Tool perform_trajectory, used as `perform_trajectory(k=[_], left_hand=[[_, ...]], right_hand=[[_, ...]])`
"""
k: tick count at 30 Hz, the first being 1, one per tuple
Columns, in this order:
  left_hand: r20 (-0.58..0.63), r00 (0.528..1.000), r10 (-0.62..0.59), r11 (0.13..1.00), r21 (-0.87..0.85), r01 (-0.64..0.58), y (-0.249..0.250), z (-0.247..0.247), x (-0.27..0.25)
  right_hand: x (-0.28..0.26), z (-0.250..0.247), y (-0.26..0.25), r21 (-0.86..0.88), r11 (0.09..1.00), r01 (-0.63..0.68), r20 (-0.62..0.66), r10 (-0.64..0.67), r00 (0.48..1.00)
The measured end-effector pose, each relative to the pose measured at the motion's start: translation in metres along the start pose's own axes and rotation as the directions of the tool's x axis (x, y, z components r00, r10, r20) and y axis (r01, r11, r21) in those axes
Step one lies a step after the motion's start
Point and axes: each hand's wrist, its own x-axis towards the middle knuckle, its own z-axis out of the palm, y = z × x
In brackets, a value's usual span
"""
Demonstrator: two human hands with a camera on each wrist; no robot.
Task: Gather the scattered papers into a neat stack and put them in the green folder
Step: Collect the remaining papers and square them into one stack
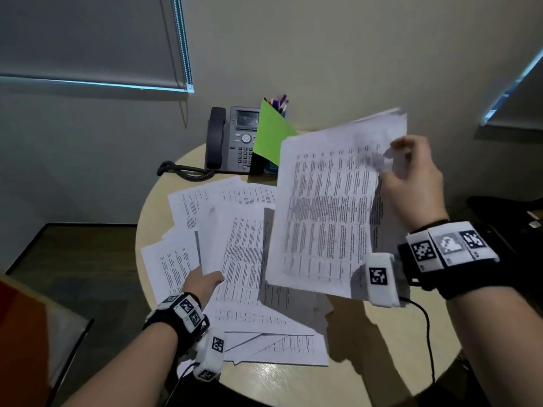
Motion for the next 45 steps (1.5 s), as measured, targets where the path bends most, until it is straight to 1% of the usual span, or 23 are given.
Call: perform_trajectory(k=[2, 4, 8, 11, 14, 15, 16, 17, 18, 20, 23, 26, 28, 30, 33, 34, 36, 38, 39, 40, 42, 43, 45], left_hand=[[0.029, 1.0, -0.013, 1.0, -0.009, 0.013, -0.001, -0.002, 0.004], [0.045, 0.999, -0.02, 1.0, 0.024, 0.019, 0.001, -0.002, 0.002], [0.031, 0.998, -0.056, 0.998, -0.014, 0.057, 0.007, -0.002, 0.0], [0.057, 0.996, -0.069, 0.998, 0.002, 0.069, 0.013, 0.0, -0.006], [0.04, 0.997, -0.068, 0.998, -0.002, 0.068, 0.019, 0.003, -0.011], [0.046, 0.996, -0.076, 0.997, -0.003, 0.076, 0.021, 0.003, -0.011], [0.05, 0.996, -0.069, 0.998, 0.008, 0.068, 0.024, 0.003, -0.013], [0.064, 0.994, -0.087, 0.996, 0.018, 0.086, 0.023, 0.004, -0.01], [0.067, 0.993, -0.093, 0.996, 0.025, 0.091, 0.023, 0.005, -0.01], [0.104, 0.99, -0.1, 0.993, 0.073, 0.093, 0.017, 0.008, -0.003], [0.146, 0.986, -0.077, 0.986, 0.156, 0.054, 0.013, 0.023, 0.0], [0.145, 0.988, -0.046, 0.997, 0.074, 0.036, 0.015, 0.032, -0.006], [0.179, 0.983, -0.045, 0.999, -0.018, 0.049, 0.015, 0.031, -0.007], [0.238, 0.971, -0.035, 0.996, -0.068, 0.053, 0.017, 0.028, -0.008], [0.288, 0.958, 0.01, 0.999, -0.048, 0.004, 0.024, 0.029, -0.011], [0.287, 0.957, 0.041, 0.999, -0.035, -0.032, 0.027, 0.03, -0.012], [0.214, 0.973, 0.089, 0.996, -0.012, -0.088, 0.031, 0.028, -0.008], [-0.015, 0.991, 0.134, 0.99, 0.056, -0.133, 0.035, 0.02, -0.003], [-0.143, 0.977, 0.159, 0.98, 0.144, -0.138, 0.037, 0.014, 0.001], [-0.228, 0.956, 0.184, 0.962, 0.241, -0.128, 0.038, 0.005, 0.004], [-0.292, 0.94, 0.176, 0.891, 0.453, -0.027, 0.037, -0.013, 0.009], [-0.302, 0.945, 0.123, 0.851, 0.522, 0.056, 0.035, -0.022, 0.01], [-0.297, 0.955, 0.015, 0.827, 0.541, 0.156, 0.036, -0.034, 0.007]], right_hand=[[-0.002, 0.024, 0.018, 0.057, 0.997, -0.058, 0.067, 0.054, 0.996], [-0.012, 0.052, 0.04, 0.078, 0.981, -0.18, 0.14, 0.168, 0.976], [-0.038, 0.1, 0.077, 0.048, 0.913, -0.405, 0.271, 0.378, 0.885], [-0.04, 0.122, 0.097, -0.021, 0.861, -0.508, 0.377, 0.477, 0.794], [-0.041, 0.137, 0.114, -0.226, 0.758, -0.612, 0.439, 0.64, 0.63], [-0.044, 0.142, 0.118, -0.308, 0.718, -0.624, 0.442, 0.689, 0.574], [-0.047, 0.147, 0.122, -0.369, 0.697, -0.615, 0.45, 0.713, 0.538], [-0.051, 0.152, 0.125, -0.393, 0.707, -0.588, 0.473, 0.704, 0.53], [-0.053, 0.156, 0.128, -0.387, 0.741, -0.549, 0.507, 0.668, 0.544], [-0.056, 0.165, 0.128, -0.338, 0.809, -0.481, 0.553, 0.584, 0.594], [-0.06, 0.165, 0.125, -0.258, 0.842, -0.473, 0.587, 0.526, 0.616], [-0.061, 0.153, 0.122, -0.219, 0.838, -0.5, 0.514, 0.535, 0.671], [-0.059, 0.142, 0.119, -0.132, 0.826, -0.548, 0.455, 0.542, 0.707], [-0.054, 0.131, 0.117, 0.059, 0.758, -0.65, 0.51, 0.537, 0.672], [-0.05, 0.124, 0.122, 0.276, 0.478, -0.834, 0.655, 0.541, 0.527], [-0.05, 0.124, 0.123, 0.308, 0.419, -0.854, 0.663, 0.55, 0.508], [-0.05, 0.125, 0.129, 0.339, 0.373, -0.864, 0.647, 0.574, 0.501], [-0.051, 0.126, 0.138, 0.361, 0.35, -0.864, 0.62, 0.602, 0.503], [-0.052, 0.127, 0.142, 0.377, 0.343, -0.86, 0.6, 0.618, 0.509], [-0.053, 0.127, 0.146, 0.394, 0.328, -0.859, 0.589, 0.627, 0.51], [-0.056, 0.124, 0.15, 0.419, 0.31, -0.854, 0.573, 0.639, 0.513], [-0.057, 0.123, 0.151, 0.416, 0.315, -0.853, 0.571, 0.64, 0.515], [-0.059, 0.121, 0.153, 0.406, 0.331, -0.852, 0.573, 0.633, 0.52]])
